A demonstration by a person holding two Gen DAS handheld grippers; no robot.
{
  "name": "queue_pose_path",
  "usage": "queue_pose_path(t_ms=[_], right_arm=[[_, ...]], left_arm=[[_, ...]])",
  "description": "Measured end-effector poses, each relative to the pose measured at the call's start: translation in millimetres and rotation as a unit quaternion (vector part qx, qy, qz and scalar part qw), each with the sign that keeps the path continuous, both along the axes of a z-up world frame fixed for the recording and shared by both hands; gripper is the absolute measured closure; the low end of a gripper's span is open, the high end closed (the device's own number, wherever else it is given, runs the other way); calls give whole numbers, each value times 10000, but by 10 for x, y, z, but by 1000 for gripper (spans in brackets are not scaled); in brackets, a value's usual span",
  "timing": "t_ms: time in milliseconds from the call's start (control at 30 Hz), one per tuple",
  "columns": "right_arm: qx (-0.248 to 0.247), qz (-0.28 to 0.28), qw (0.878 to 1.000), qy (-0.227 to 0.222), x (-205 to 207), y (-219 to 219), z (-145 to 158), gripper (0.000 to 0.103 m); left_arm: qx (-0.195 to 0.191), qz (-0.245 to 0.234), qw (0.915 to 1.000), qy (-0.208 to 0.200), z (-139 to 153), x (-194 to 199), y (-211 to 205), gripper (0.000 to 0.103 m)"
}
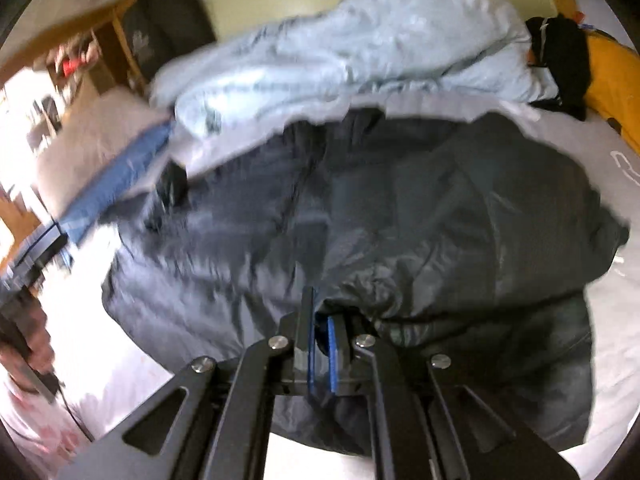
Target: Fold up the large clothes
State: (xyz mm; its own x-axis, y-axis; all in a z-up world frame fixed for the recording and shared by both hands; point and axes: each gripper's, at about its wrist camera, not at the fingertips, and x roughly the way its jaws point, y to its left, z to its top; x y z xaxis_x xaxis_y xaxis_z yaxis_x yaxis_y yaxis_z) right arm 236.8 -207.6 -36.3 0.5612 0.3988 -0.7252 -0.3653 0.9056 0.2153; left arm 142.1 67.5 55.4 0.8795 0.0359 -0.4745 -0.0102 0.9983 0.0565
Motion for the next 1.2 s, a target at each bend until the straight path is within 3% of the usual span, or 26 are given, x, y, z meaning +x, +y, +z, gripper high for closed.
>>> queue_pose_path(t_ms=[100, 200, 367, 500, 567, 733, 967, 1100, 1167, 1200], right_arm=[[-135, 38, 9999, -100, -39, -10, 46, 92], [47, -102, 9996, -268, -88, -120, 198, 57], [142, -683, 9955, -647, -145, -353, 478, 44], [483, -1239, 9896, -546, -82, -747, 592, 38], [539, -1640, 9830, -620, -55, -963, 642, 37], [483, -2363, 9679, -709, 105, -1411, 596, 23], [937, -2534, 9623, 331, 408, -1668, 131, 22], [1278, -2493, 9586, 519, 433, -1671, 35, 22], [1345, -2408, 9607, 304, 417, -1655, 67, 32], [1297, -2367, 9626, 249, 418, -1628, 70, 50]], left_arm=[[36, -3, 10000, 14, -15, 18, -31, 0], [84, 22, 10000, 21, -35, 28, -41, 0], [95, 33, 9999, 80, -72, 46, -47, 0], [99, 36, 9999, 82, -77, 48, -47, 0], [94, 39, 9999, 103, -94, 57, -45, 0], [64, 32, 9998, 164, -136, 89, -30, 0], [49, 6, 9998, 176, -141, 91, -21, 0], [97, -23, 9999, 109, -129, 75, -37, 0], [86, -24, 9999, 90, -116, 63, -49, 0], [56, -34, 9999, 95, -118, 64, -49, 0]])
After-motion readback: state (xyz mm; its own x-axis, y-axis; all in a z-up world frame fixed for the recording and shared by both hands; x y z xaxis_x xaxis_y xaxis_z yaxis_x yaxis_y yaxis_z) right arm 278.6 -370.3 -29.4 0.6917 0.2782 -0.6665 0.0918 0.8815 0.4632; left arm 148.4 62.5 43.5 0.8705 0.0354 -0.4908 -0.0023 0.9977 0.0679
